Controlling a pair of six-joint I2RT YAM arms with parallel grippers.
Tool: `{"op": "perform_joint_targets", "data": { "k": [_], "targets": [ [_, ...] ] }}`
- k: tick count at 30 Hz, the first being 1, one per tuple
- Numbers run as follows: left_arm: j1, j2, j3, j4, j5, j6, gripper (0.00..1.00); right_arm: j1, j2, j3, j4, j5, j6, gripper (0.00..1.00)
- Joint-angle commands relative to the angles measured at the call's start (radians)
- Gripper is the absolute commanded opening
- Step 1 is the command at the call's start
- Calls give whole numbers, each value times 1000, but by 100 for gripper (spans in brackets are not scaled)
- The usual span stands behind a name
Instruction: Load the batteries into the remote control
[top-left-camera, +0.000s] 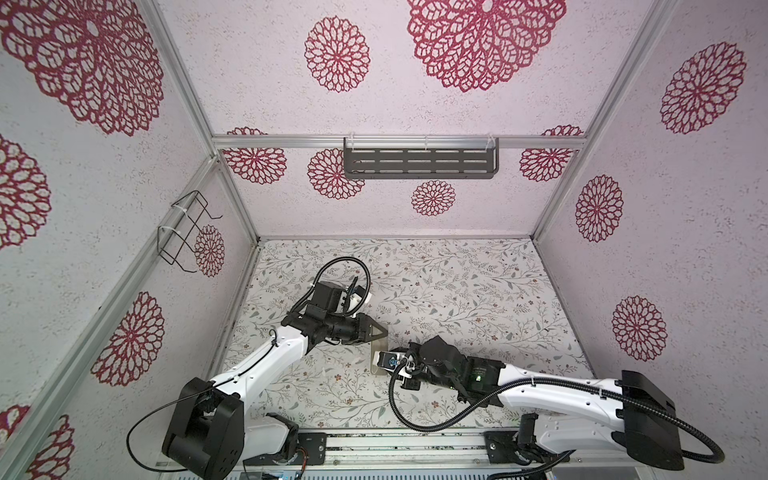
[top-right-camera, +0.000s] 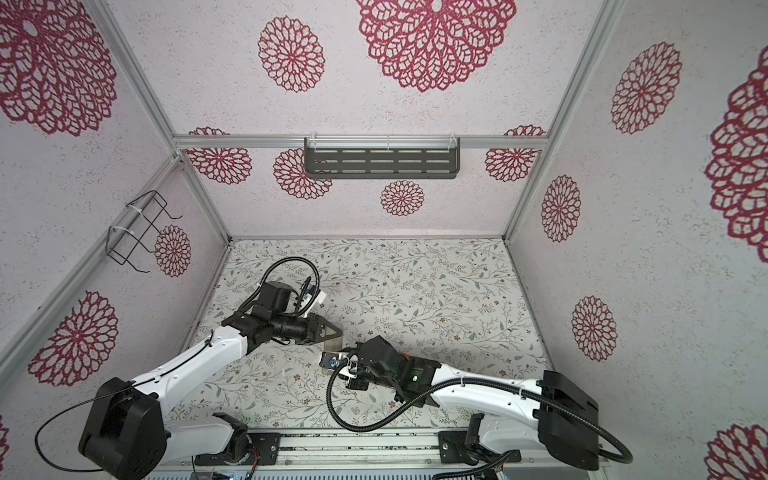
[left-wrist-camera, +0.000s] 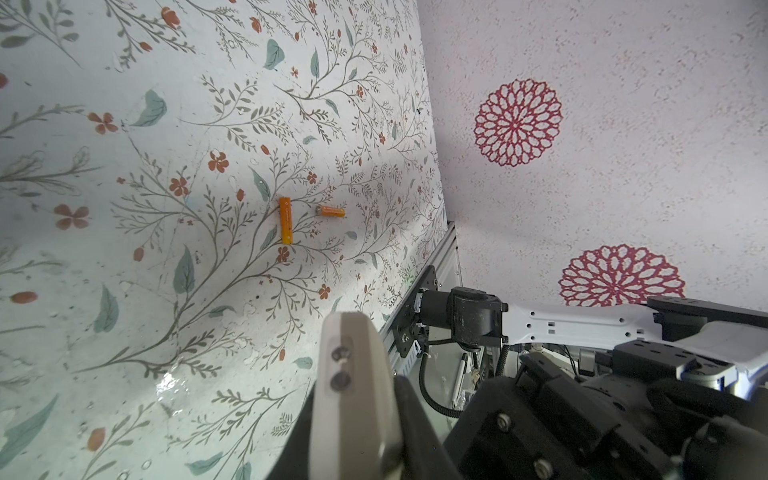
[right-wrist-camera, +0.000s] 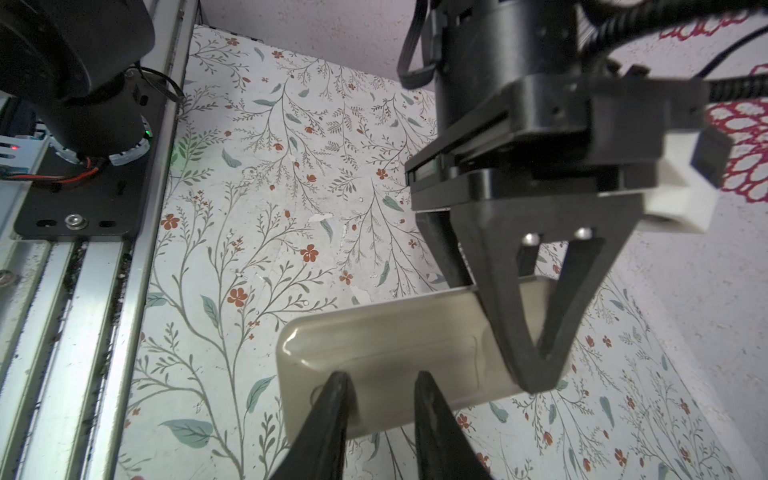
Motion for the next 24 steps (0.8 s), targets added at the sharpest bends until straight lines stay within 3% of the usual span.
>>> {"op": "perform_joint_targets", "data": {
  "k": [1,24],
  "targets": [
    [-9,4,-6,48,48,-1,0,2,-31,1,25,28,-29,31],
    [-13,11,-15,79,81,-19,0,3,-80,-33,-6,-63,-66,34]
  ]
}}
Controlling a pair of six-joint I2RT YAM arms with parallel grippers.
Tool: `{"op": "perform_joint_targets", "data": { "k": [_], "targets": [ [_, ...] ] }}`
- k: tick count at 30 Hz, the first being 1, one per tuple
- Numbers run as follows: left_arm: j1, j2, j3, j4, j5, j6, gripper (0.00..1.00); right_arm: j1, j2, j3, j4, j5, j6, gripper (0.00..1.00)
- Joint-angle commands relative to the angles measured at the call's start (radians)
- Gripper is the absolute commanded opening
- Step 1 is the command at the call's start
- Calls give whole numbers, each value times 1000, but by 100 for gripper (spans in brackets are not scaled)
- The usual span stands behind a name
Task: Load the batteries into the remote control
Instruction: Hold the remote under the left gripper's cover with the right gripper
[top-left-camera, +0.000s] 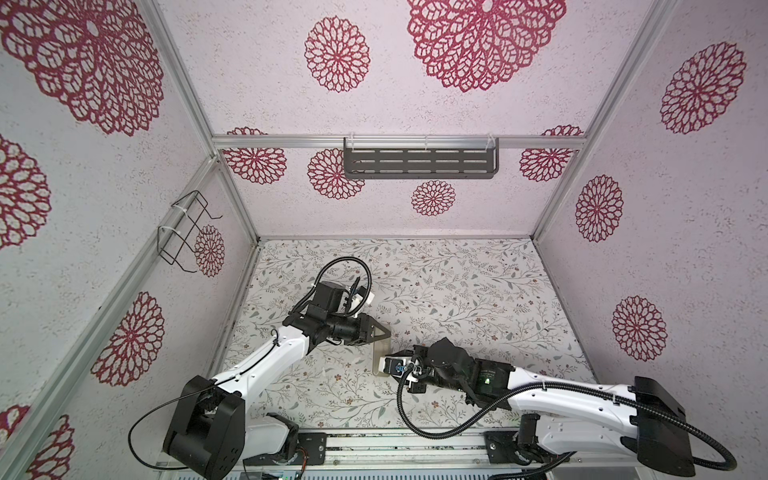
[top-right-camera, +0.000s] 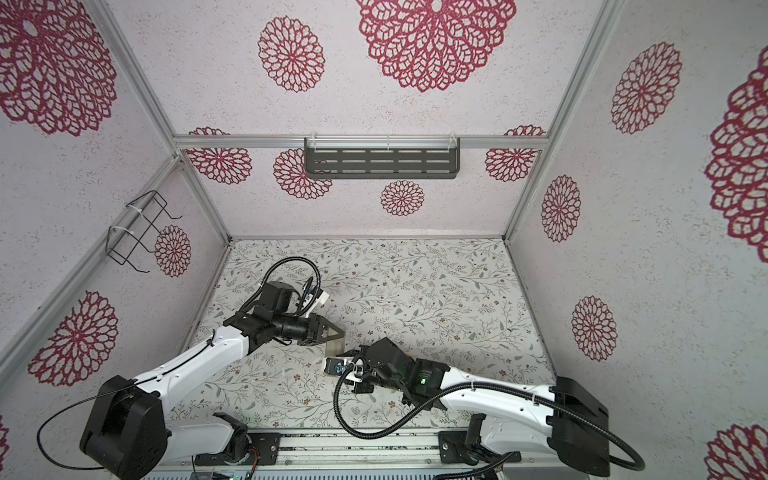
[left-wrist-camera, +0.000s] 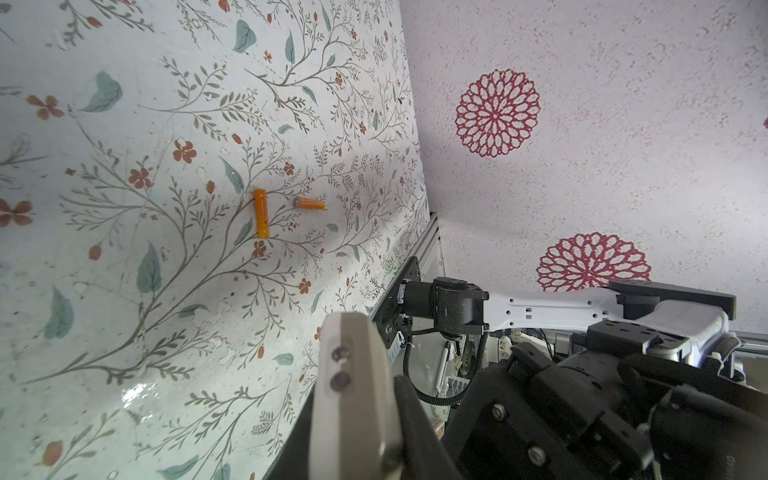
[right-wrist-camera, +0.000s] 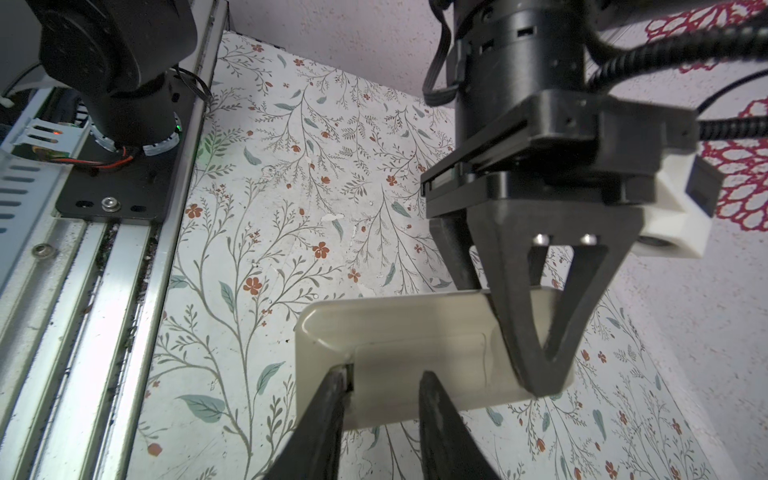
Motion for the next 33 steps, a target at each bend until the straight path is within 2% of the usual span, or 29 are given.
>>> {"op": "perform_joint_targets", "data": {
  "k": [1,14,15,18,33],
  "targets": [
    [-7,5,-11,45,34,5,0,1,-10,0,28,-5,-17,34],
    [-21,9,-20,75,65,-12,0,1,3,-1,21,57,-54,34],
    [-21,11,-22,79,68,-15,0,33,3,0,11,66,-64,34],
    [-20,14,-25,90,77,-21,0,40,4,6,-20,79,-90,34],
    [-24,16,-31,113,93,-36,0,46,-35,-12,-14,11,-96,41]
  ]
}}
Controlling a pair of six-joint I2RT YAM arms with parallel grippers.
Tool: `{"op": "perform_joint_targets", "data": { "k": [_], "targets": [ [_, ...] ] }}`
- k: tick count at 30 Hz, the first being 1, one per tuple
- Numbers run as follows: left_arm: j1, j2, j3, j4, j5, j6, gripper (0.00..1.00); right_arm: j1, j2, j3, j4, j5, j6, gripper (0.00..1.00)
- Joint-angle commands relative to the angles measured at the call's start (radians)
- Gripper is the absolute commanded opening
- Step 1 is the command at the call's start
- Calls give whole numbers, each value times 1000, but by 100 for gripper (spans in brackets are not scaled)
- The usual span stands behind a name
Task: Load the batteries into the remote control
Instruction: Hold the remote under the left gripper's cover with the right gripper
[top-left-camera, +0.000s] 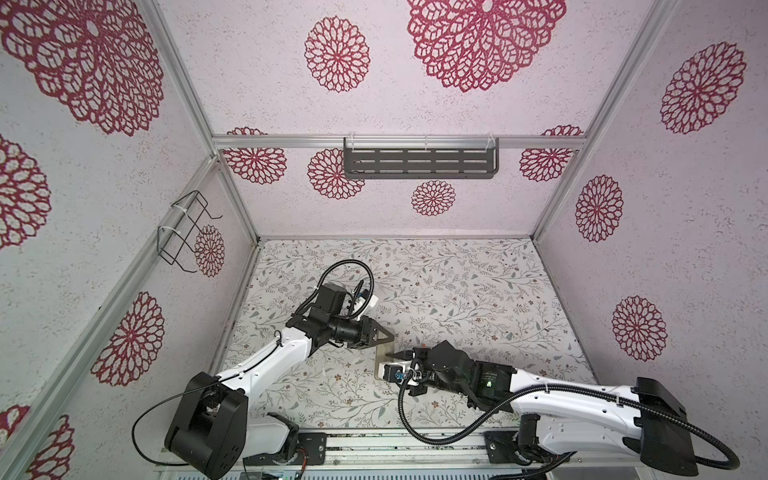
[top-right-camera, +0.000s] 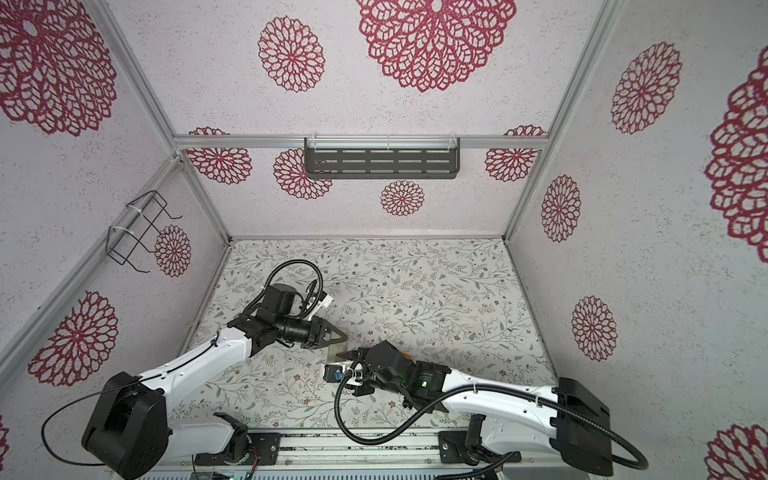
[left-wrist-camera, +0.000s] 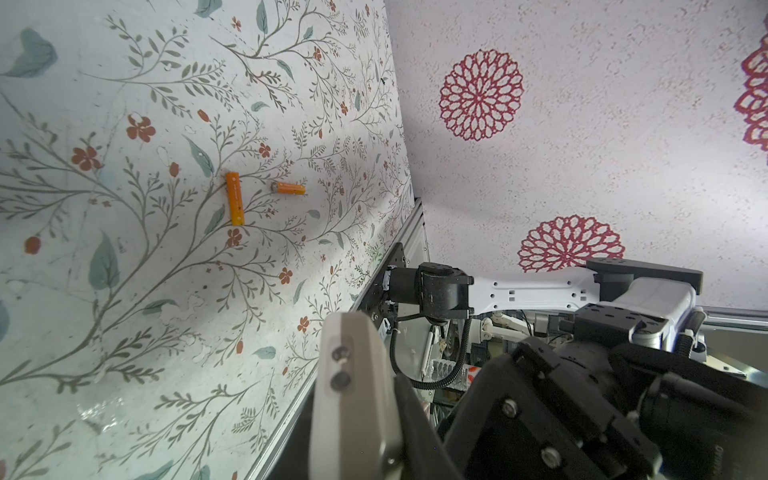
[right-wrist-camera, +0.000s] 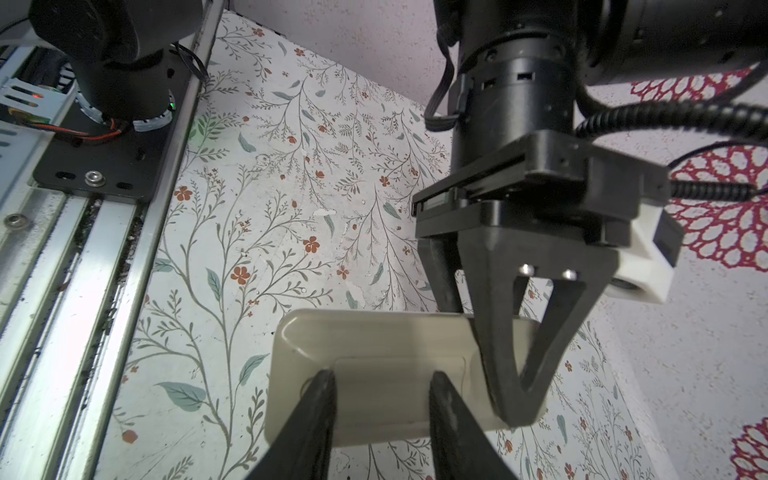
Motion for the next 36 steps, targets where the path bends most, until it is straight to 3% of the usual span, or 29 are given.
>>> {"op": "perform_joint_targets", "data": {
  "k": [1,10,36],
  "targets": [
    [-4,2,-2,56,33,-6,0,11,-19,-12,0,-42,-6,41],
    [-6,1,-3,57,36,-5,0,11,-5,-7,13,-49,6,42],
    [-14,9,-5,59,31,-11,0,24,20,5,34,221,-89,34]
  ]
}}
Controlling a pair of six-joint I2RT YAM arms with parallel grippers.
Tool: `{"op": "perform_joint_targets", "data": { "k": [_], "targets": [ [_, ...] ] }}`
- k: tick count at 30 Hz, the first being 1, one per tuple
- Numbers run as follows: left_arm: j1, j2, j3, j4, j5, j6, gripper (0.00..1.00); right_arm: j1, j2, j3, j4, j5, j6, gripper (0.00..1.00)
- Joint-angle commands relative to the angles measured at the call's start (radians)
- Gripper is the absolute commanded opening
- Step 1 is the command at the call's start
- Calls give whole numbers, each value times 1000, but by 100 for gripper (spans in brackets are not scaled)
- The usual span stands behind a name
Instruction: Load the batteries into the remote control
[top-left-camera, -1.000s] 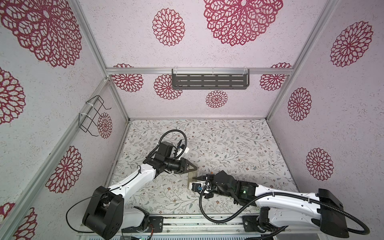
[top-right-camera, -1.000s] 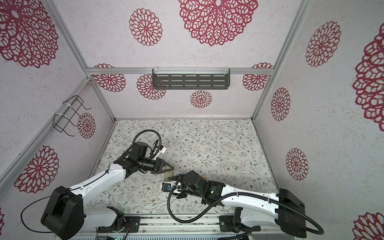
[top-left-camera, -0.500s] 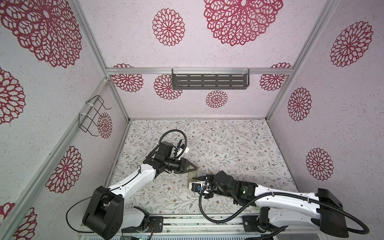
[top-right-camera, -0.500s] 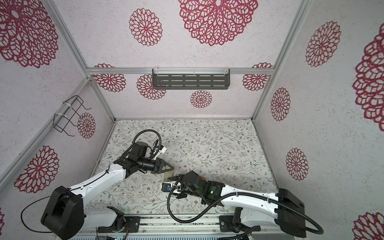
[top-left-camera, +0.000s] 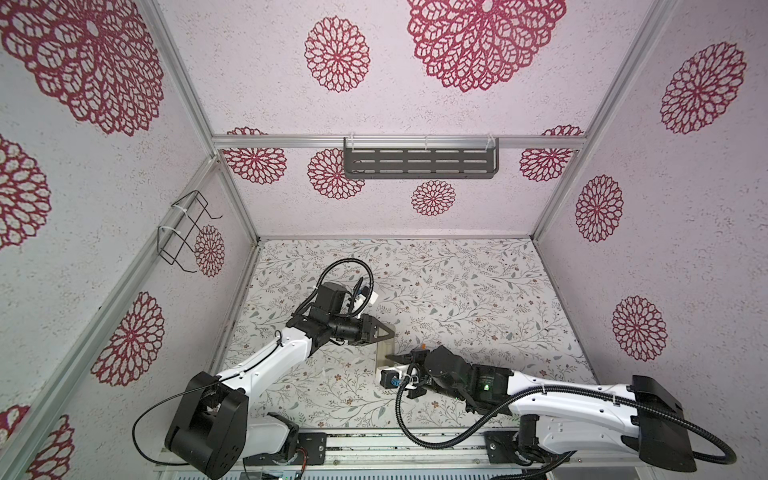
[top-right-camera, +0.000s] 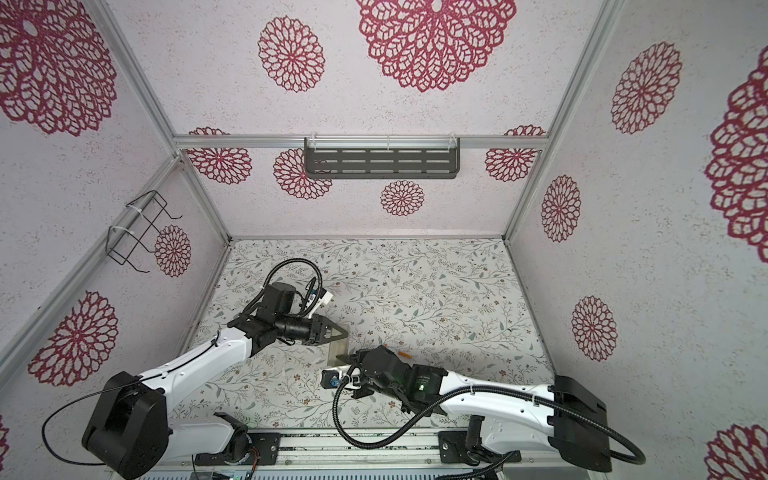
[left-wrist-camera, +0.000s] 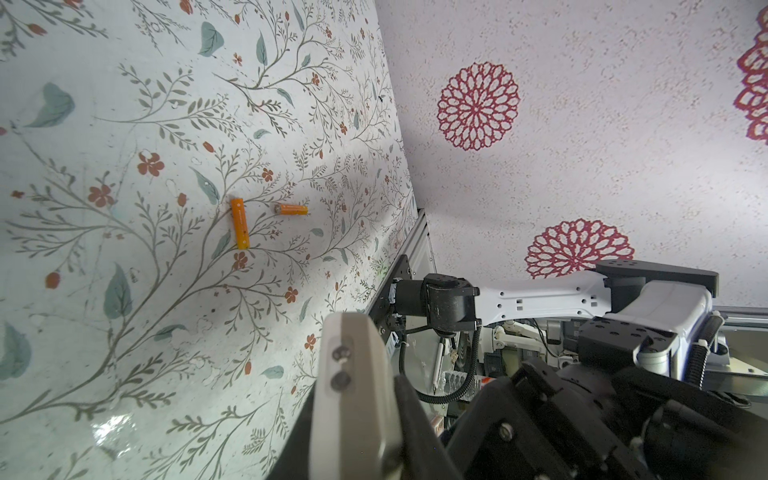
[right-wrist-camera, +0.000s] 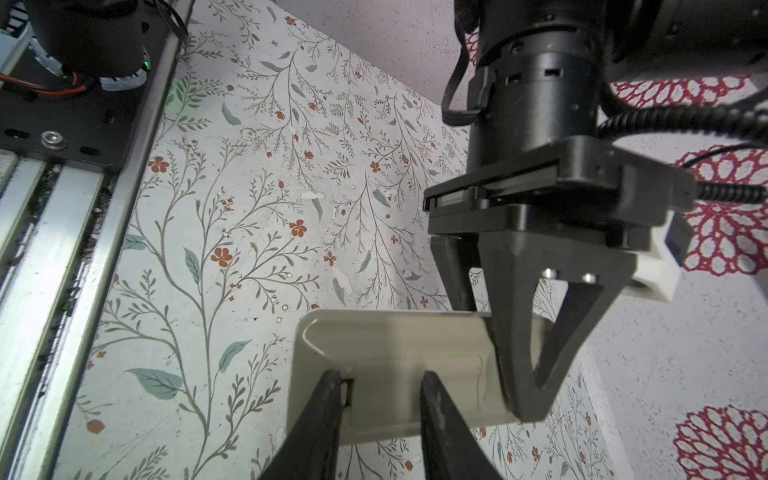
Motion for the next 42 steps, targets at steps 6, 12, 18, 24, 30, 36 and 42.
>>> {"op": "perform_joint_targets", "data": {
  "k": [6,12,18,24,30,36,42],
  "targets": [
    [-13,6,0,3,59,-9,0,-6,5,11,58,152,-7,32],
    [-12,8,0,-2,53,-6,0,-5,-4,11,71,185,0,30],
    [-12,10,7,-29,32,11,0,0,-15,8,95,239,3,29],
    [-4,10,15,-65,1,30,0,6,-4,4,128,291,19,28],
    [10,11,19,-86,-23,39,0,15,-10,-6,135,290,26,28],
    [23,10,20,-89,-28,39,0,18,-3,-14,127,282,30,28],
    [37,5,20,-96,-42,43,0,18,-1,-24,133,281,36,29]
  ]
}}
